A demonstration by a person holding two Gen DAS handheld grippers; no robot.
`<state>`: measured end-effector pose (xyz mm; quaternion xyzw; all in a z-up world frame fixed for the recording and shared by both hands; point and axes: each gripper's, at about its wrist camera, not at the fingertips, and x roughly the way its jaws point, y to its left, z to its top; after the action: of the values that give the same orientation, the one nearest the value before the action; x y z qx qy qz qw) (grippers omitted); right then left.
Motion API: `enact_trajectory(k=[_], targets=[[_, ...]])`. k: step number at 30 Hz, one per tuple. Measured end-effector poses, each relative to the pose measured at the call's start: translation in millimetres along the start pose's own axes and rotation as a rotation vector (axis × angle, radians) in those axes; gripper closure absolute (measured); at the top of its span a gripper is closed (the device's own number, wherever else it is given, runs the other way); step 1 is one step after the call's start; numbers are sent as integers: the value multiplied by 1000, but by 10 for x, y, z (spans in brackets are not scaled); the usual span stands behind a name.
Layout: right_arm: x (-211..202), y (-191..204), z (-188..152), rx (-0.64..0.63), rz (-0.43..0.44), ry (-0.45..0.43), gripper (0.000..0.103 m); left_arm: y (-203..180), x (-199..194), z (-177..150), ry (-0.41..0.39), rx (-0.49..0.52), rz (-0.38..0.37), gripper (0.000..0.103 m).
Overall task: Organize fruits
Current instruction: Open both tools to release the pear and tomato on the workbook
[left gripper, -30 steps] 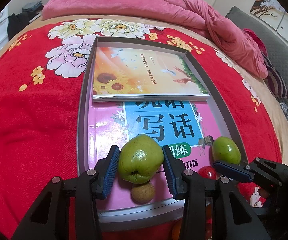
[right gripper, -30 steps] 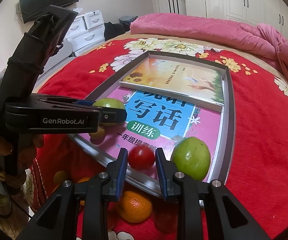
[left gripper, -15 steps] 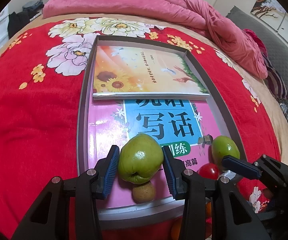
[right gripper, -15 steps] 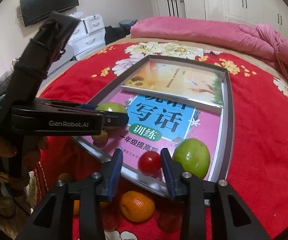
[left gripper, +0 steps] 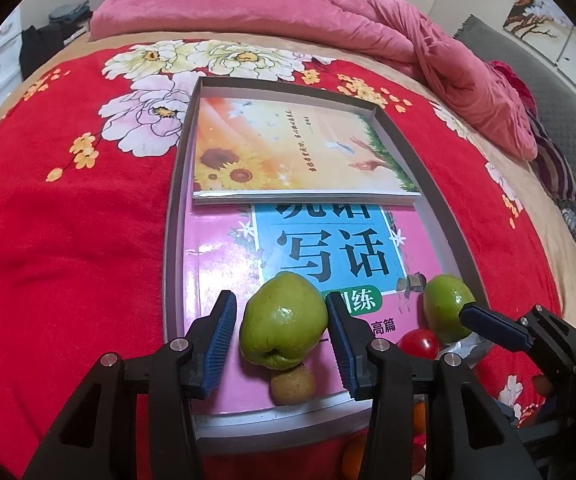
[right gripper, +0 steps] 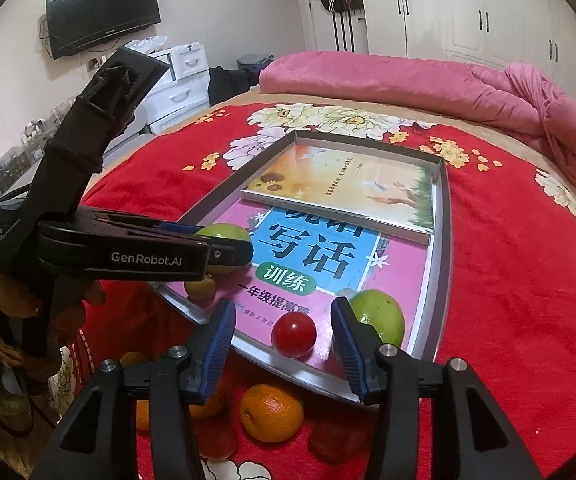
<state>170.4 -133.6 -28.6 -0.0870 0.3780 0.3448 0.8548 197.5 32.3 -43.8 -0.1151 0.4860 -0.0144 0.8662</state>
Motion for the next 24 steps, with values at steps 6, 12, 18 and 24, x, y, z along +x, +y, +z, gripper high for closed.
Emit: enact_trajectory(k=[6, 12, 18, 24], targets=[[-44, 1, 7, 2, -8, -14, 50, -5, -71, 10, -10, -8, -20, 50], [-118, -18, 29, 6, -19, -40, 45, -50, -188, 14, -30, -6, -36, 48], [-198, -63, 61, 21, -29, -67, 41, -85, -317, 27, -54, -5, -53, 42], [-260, -114, 82, 38, -40, -88, 39, -83, -384, 22, -63, -5, -60, 41]])
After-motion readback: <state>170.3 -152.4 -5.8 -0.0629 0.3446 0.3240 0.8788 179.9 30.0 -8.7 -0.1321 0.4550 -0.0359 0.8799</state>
